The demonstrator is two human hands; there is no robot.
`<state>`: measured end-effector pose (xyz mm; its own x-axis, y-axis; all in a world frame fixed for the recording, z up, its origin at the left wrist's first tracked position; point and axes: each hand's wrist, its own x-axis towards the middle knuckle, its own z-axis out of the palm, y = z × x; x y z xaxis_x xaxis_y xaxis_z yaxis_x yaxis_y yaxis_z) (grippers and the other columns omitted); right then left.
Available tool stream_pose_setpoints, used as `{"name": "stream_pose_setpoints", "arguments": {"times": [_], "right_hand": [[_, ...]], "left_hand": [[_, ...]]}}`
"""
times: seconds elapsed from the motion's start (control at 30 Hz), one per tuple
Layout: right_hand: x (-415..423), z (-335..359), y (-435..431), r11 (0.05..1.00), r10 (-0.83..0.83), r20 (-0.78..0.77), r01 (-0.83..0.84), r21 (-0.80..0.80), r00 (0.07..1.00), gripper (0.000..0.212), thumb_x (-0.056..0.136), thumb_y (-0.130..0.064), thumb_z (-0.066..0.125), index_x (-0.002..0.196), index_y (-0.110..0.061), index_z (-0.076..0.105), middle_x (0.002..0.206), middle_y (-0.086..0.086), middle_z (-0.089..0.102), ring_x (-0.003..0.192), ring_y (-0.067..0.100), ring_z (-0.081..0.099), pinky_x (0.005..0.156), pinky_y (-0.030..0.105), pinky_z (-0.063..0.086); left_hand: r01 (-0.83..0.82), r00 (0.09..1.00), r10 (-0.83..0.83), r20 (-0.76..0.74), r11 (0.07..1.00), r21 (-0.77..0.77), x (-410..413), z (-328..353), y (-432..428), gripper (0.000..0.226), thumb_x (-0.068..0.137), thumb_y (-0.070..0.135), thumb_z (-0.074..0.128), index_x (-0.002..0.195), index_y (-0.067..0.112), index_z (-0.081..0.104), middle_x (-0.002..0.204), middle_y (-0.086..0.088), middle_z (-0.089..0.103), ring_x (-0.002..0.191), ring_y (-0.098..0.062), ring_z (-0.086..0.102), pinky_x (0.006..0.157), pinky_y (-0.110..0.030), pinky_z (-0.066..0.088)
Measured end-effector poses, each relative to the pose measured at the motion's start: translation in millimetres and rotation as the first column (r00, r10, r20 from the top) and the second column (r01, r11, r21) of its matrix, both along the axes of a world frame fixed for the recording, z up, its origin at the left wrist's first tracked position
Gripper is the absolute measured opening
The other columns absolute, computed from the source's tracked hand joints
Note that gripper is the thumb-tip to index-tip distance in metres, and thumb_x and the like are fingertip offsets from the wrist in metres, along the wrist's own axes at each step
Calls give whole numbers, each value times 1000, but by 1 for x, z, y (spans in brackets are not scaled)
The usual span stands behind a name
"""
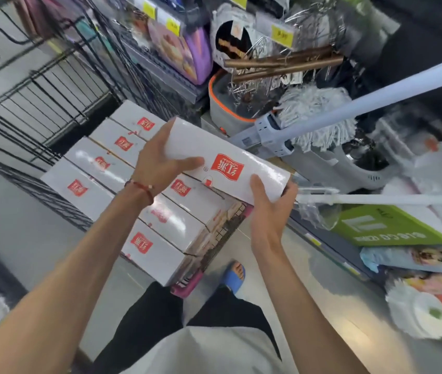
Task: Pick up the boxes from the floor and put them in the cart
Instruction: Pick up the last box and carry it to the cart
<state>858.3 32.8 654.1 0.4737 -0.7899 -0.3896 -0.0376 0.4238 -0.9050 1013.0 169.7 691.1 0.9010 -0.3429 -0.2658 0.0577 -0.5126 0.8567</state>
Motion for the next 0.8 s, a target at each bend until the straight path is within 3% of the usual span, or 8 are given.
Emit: {"name": "stream_pose_setpoints", "arguments": {"times": [0.13,0.27,0.4,0.47,0.57,0.7,0.8], "right_hand": [[32,-19,10,995,-94,-99,91,-33,991,64,89,-18,82,139,-14,43,127,5,65,100,2,72,77,16,58],[66,-34,24,988,-150,-204,137,-78,967,64,88,-20,83,138,-14,44,123,1,67,99,5,72,78,19,59],[90,-53,41,974,-208,-288,172,-147,935,56,88,-17,82,134,-13,49,121,1,70,103,4,72,80,17,57],[99,-58,49,964,-239,-327,184,-190,914,52,89,-19,82,130,-17,50,120,-2,69,101,-1,71,79,14,56],[111,-62,53,950,-286,-377,209,-231,881,55,89,-26,82,134,-16,50,127,4,66,110,9,69,85,20,58],[120,-67,49,957,-269,-431,187,-223,861,59,91,-26,80,140,-11,49,128,1,65,107,7,66,77,12,57],[119,-80,48,969,-239,-468,181,-167,851,57,93,-25,77,141,-14,47,123,-5,62,103,5,64,72,8,55]], "left_hand": [[132,991,-130,-30,990,48,53,-26,-3,87,75,39,85,149,31,39,136,0,57,123,-25,57,105,-51,49],[230,968,-223,-117,972,48,95,-62,0,86,76,36,85,149,25,39,137,-4,57,126,-27,55,105,-52,49],[339,938,-327,-118,935,106,126,-91,12,88,72,46,84,146,20,44,139,-4,57,128,-27,54,107,-49,48],[368,924,-351,-150,923,108,136,-101,14,94,69,53,82,147,20,42,143,-4,55,131,-26,52,108,-48,46],[386,909,-355,-219,915,118,147,-114,10,96,70,57,81,149,24,39,146,-3,52,133,-27,50,110,-50,45],[387,906,-347,-243,911,144,154,-127,8,92,71,60,79,147,25,41,141,-1,55,129,-26,53,108,-50,46],[412,911,-381,-160,853,320,150,-134,3,96,74,68,72,151,25,35,145,-3,53,131,-32,51,111,-52,42]]}}
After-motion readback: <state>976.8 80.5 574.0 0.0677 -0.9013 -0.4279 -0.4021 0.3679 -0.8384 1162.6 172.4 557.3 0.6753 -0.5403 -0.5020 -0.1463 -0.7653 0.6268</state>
